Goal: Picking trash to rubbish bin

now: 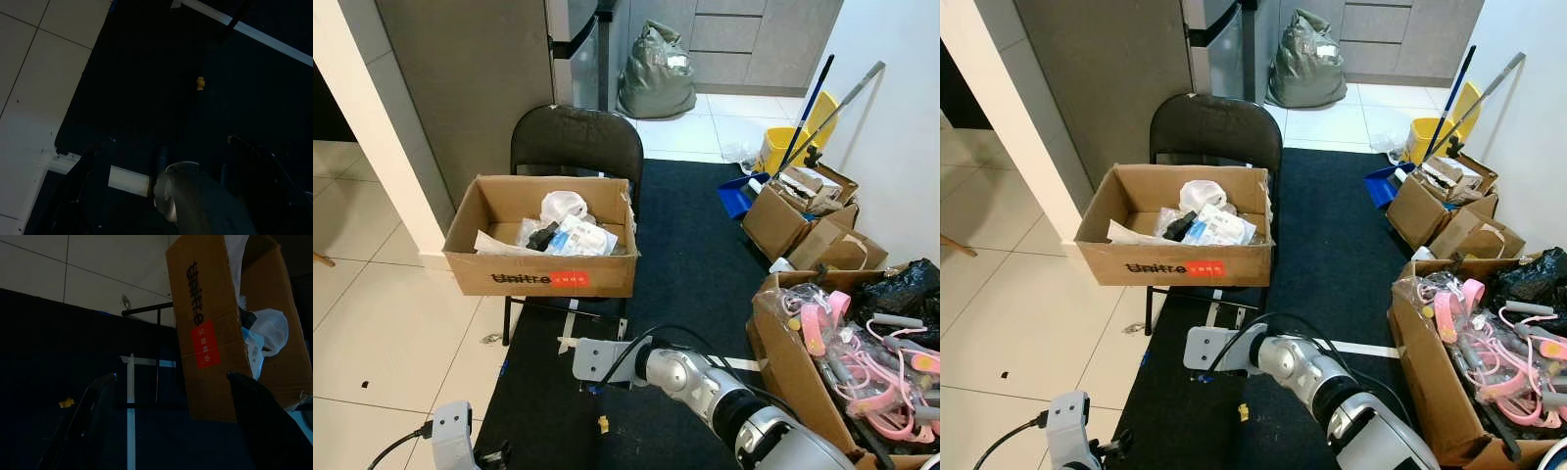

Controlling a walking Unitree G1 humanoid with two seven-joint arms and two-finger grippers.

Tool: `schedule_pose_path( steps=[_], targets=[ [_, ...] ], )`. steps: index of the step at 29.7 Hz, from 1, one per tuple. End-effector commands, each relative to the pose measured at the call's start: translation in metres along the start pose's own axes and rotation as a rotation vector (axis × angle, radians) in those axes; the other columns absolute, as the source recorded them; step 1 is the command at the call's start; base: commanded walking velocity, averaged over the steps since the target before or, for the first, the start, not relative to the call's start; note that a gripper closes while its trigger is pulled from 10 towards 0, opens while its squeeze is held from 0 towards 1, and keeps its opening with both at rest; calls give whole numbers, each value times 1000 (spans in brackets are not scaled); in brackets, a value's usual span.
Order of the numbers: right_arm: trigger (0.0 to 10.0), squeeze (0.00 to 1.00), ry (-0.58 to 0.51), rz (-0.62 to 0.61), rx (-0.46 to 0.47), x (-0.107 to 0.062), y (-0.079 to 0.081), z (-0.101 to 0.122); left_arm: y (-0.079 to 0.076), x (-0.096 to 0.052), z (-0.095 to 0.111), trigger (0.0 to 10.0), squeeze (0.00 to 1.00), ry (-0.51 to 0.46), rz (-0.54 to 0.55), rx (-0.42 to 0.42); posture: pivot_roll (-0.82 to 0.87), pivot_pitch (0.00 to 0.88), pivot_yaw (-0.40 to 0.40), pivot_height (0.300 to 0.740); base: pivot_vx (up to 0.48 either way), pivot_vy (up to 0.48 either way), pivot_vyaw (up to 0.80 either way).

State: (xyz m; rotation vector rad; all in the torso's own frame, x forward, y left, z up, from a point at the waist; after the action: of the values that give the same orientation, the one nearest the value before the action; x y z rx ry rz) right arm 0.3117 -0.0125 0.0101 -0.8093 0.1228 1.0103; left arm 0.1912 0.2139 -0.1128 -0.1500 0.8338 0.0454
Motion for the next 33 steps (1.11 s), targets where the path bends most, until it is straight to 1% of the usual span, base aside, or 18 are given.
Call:
schedule_pose_path(
  steps=[1, 21, 33],
  targets=[
    [10000, 0, -12, -1, 4, 0, -2, 2, -2, -1, -8, 10000, 0, 28, -4, -2, 52, 19, 20, 740, 0, 0, 0],
    [10000, 0, -10, -2, 3, 0, -3, 1, -4, -1, -8, 10000, 0, 29, -9, -4, 48, 20, 18, 740, 0, 0, 0],
    [10000, 0, -10, -1, 3, 0, -2, 2, -2, -1, -9, 10000, 0, 35, -6, 1, 47, 16, 21, 740, 0, 0, 0]
  ],
)
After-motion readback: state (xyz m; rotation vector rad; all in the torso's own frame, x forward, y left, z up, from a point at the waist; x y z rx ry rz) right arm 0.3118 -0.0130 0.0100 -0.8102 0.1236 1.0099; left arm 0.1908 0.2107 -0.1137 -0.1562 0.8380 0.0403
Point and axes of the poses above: a point about 5 cm out from each wrist's last joint towards the gripper, its own x axis pointing out of the wrist towards the gripper, its own z axis along the axis of the wrist's last joint, y = z × x, the point moved 4 cm from there along x, pointing out of the wrist towards the gripper, and after that the axes turned 8 degrees about x, right-handed, at the moved point
